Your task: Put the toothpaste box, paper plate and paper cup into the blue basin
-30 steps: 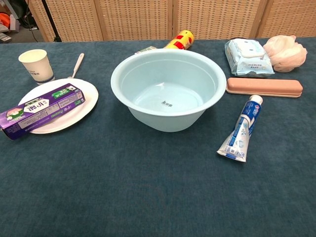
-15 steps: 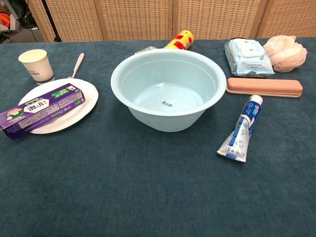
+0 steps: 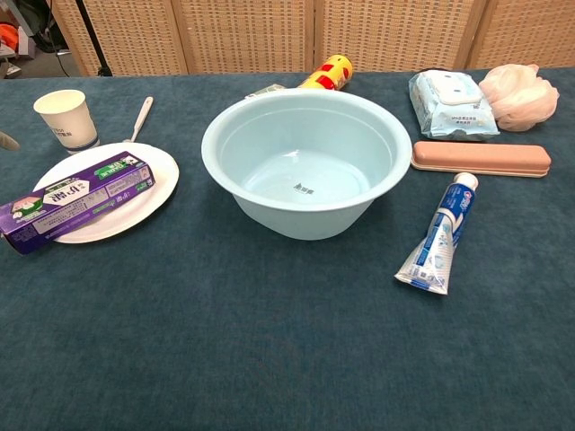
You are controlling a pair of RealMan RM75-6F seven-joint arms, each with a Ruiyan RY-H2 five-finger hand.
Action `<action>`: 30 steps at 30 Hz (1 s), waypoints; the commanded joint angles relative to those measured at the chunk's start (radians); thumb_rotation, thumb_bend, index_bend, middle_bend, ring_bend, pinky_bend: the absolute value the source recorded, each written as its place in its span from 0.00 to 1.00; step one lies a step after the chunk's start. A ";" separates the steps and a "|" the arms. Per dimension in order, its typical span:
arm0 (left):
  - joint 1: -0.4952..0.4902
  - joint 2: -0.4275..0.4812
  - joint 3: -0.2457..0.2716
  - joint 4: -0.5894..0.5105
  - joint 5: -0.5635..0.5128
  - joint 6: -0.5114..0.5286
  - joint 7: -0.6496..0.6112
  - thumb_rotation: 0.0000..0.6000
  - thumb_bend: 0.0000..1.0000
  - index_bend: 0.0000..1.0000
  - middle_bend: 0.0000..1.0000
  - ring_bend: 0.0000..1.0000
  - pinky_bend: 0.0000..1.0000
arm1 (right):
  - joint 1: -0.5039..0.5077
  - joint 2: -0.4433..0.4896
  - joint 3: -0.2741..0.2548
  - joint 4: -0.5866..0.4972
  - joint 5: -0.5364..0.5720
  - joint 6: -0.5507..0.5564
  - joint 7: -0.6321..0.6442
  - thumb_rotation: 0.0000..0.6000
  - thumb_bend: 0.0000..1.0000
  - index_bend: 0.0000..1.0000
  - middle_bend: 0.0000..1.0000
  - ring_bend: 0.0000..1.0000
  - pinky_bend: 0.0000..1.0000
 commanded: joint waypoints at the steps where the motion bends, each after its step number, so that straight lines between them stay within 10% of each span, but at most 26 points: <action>1: -0.025 -0.026 -0.007 -0.020 -0.037 0.019 0.021 1.00 0.21 0.12 0.00 0.05 0.06 | 0.000 -0.001 -0.001 0.000 -0.004 0.000 0.001 1.00 0.13 0.00 0.00 0.00 0.00; 30: -0.156 -0.293 -0.069 0.130 -0.320 0.184 0.120 1.00 0.21 0.15 0.00 0.06 0.06 | 0.002 0.001 -0.010 -0.001 -0.026 -0.005 0.010 1.00 0.13 0.00 0.00 0.00 0.00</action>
